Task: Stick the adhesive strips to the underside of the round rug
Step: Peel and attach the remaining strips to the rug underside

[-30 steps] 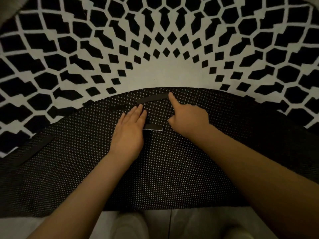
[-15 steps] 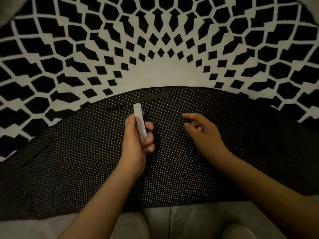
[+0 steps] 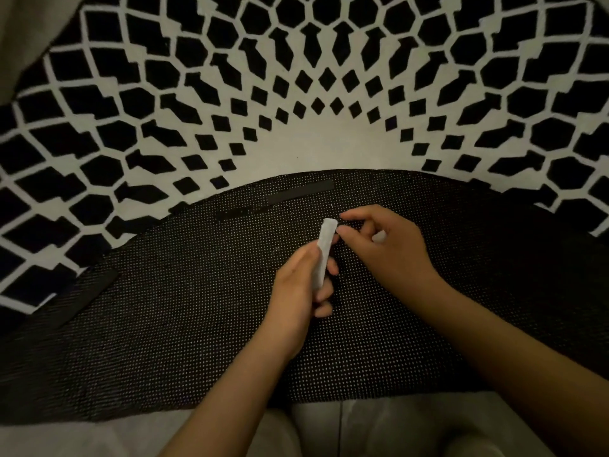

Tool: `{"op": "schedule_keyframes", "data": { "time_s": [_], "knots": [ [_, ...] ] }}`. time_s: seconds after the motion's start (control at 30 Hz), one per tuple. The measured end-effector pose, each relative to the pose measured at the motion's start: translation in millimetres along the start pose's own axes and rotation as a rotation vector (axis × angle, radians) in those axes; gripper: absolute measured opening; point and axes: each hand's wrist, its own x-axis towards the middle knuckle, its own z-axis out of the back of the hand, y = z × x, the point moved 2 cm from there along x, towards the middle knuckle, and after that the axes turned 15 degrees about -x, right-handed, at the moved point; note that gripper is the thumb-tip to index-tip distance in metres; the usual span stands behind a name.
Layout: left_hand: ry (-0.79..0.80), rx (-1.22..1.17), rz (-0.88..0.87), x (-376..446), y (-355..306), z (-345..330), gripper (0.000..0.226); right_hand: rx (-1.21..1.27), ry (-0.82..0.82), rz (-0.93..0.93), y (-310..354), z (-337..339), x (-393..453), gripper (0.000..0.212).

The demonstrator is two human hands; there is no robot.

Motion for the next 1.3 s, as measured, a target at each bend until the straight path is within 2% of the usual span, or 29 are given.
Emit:
{"op": "schedule_keyframes", "data": {
  "time_s": [0.3, 0.5, 0.67, 0.8, 0.93, 1.1, 1.17, 1.23, 1.3],
  "knots": [
    [0.009, 0.058, -0.021, -0.3, -0.3, -2.6, 0.027, -0.155, -0.17, 0.144, 8.4, 3.5, 1.4, 0.007],
    [-0.003, 0.203, -0.08, -1.4, -1.0, -2.7, 0.033, -0.32, -0.226, 0.214, 12.6, 2.9, 1.0, 0.006],
    [-0.135, 0.301, -0.072, 1.7, -4.8, -3.3, 0.031, -0.416, -0.224, 0.273, 12.2, 5.5, -5.2, 0.004],
    [-0.197, 0.146, -0.117, 1.6, -16.5, -2.0, 0.036, -0.551, -0.238, 0.422, 11.2, 8.2, -9.5, 0.017],
    [-0.108, 0.008, -0.016, -0.7, -23.9, -8.4, 0.028, -0.558, -0.24, 0.498, 14.0, 7.6, -13.2, 0.023],
    [-0.02, -0.103, 0.248, 3.7, -36.1, -7.3, 0.012, -0.53, -0.292, 0.688, 13.3, 5.8, -16.4, 0.007],
    [-0.011, -0.114, 0.337, 4.8, -40.3, -4.3, 0.012, -0.518, -0.3, 0.759, 11.0, 4.3, -17.6, 0.005],
    [-0.028, -0.078, 0.361, 5.5, -40.6, -2.6, 0.014, -0.487, -0.281, 0.746, 8.4, 1.6, -19.0, 0.004],
    [-0.09, -0.043, 0.322, 8.1, -38.8, -0.1, 0.015, -0.37, -0.215, 0.61, 6.3, -0.1, -20.1, 0.001]
  ]
}}
